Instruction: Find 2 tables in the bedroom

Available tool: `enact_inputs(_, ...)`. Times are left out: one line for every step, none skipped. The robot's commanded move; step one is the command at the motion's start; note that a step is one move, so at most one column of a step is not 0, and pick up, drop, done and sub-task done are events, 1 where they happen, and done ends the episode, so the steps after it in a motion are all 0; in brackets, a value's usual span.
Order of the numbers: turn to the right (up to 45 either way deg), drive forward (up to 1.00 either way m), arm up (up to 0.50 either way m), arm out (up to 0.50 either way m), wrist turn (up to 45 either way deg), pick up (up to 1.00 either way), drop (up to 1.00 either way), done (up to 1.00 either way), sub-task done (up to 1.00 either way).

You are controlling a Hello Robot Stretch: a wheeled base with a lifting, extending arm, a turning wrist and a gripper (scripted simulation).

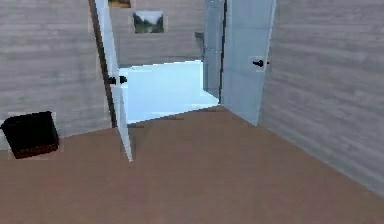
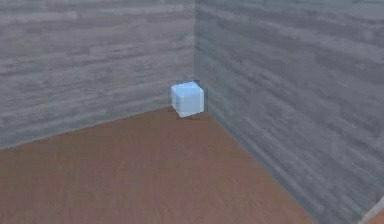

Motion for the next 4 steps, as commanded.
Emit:
enact_inputs(0.0, 1.00, 0.00, 0.00, 0.0, 0.00, 0.00, 0.00, 0.00)
enact_inputs(0.0, 1.00, 0.00, 0.00, 0.0, 0.00, 0.00, 0.00, 0.00)
enact_inputs(-6.0, 0.00, 0.00, 0.00, 0.0, 0.00, 0.00, 0.00, 0.00)
enact_inputs(0.0, 1.00, 0.00, 0.00, 0.0, 0.00, 0.00, 0.00, 0.00)
